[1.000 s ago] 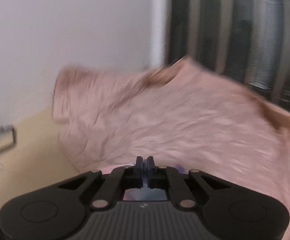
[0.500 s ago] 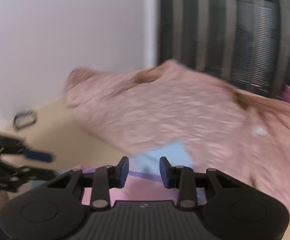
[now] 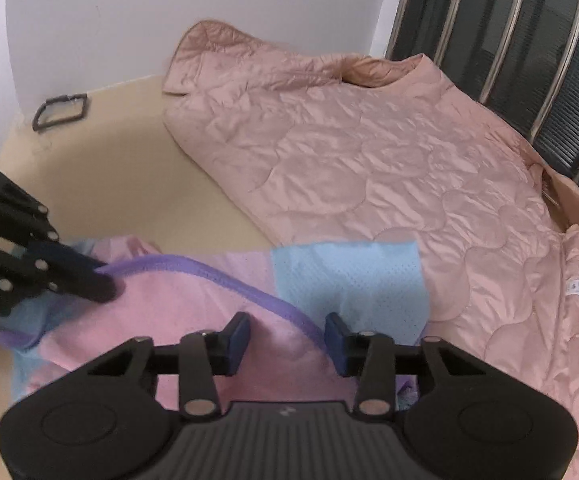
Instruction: Fold clothes
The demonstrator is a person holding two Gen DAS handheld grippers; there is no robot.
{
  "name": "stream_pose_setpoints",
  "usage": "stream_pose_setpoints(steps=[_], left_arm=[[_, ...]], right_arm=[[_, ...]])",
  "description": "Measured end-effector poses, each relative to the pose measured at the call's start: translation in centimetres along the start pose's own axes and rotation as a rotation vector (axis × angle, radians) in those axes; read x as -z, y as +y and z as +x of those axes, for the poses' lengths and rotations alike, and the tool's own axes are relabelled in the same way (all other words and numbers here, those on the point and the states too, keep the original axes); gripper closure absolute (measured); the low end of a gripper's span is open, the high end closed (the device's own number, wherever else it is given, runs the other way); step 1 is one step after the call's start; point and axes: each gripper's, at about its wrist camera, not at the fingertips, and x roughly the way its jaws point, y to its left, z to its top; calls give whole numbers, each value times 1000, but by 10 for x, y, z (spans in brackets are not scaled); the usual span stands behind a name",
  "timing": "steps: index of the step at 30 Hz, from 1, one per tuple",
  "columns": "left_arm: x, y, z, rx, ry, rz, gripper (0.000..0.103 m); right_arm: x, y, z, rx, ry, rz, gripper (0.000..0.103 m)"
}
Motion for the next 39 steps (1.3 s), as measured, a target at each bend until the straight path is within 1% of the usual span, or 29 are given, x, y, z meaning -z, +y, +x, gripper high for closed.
stream_pose_setpoints(steps=[1,3,5,8,10,11,13,14,16,17,19,20,21,22,23,24,25,26,27,28,30,32,33,34,36,37,39], left_arm=[[-1,0,-1,3,-9,-5,101],[-5,1,-6,21,-29,-16,101],[-9,2,-13,37,-62,-19,101],[-17,8,-28,26,-130,-29,101],[-24,16,-40,-10,-191,-28,101],[-29,23,-47,-42,-226,-32,101],[-38,40,-56,-108,-271,-52,101],[-43,49,-60,-141,-293,-62,101],[-49,72,-65,-224,-309,-97,101],[-51,84,-64,-269,-302,-111,101],[-49,100,-62,-392,-288,-106,101],[-48,106,-58,-431,-254,-92,101],[-45,114,-54,-453,-223,-101,100],[-43,121,-51,-474,-192,-111,99],[-40,127,-50,-495,-173,-124,94],[-38,132,-48,-515,-155,-137,90],[-36,135,-50,-510,-152,-143,87],[-35,138,-52,-504,-149,-150,75],[-35,138,-52,-488,-142,-145,64],[-35,138,-52,-472,-134,-140,61],[-34,137,-51,-441,-119,-124,60],[-32,133,-49,-410,-103,-112,60],[-30,125,-50,-364,-99,-89,60],[-26,118,-52,-290,-86,-56,60],[-18,104,-57,-141,-60,10,59],[-14,97,-57,-112,-36,45,58],[-5,82,-55,-56,12,113,57]], right_arm=[[1,-1,-1,-4,-10,-6,97],[1,-1,-4,11,-45,-17,98],[-2,1,-11,29,-98,-28,98],[-11,4,-29,71,-195,-28,98],[-20,6,-37,87,-249,-40,98],[-30,9,-37,90,-274,-53,98],[-51,16,-35,93,-322,-80,98],[-69,20,-27,88,-338,-101,98],[-108,28,-5,77,-362,-145,99],[-126,32,8,69,-356,-164,99],[-163,40,49,24,-304,-195,98],[-177,44,68,2,-274,-195,97],[-190,48,88,-2,-223,-197,92],[-196,53,98,25,-189,-207,92],[-202,58,106,56,-157,-217,90],[-203,61,103,72,-156,-221,85],[-199,61,92,74,-174,-214,80],[-190,59,72,68,-195,-191,67],[-180,57,50,60,-216,-167,57],[-170,55,29,52,-237,-142,56],[-135,53,-18,32,-246,-58,55],[-91,61,-53,14,-243,26,55],[-66,68,-67,7,-240,58,55],[-41,75,-80,-1,-237,90,55],[5,100,-91,30,-220,127,56],[29,112,-96,47,-211,144,56],[59,128,-100,53,-214,160,59]])
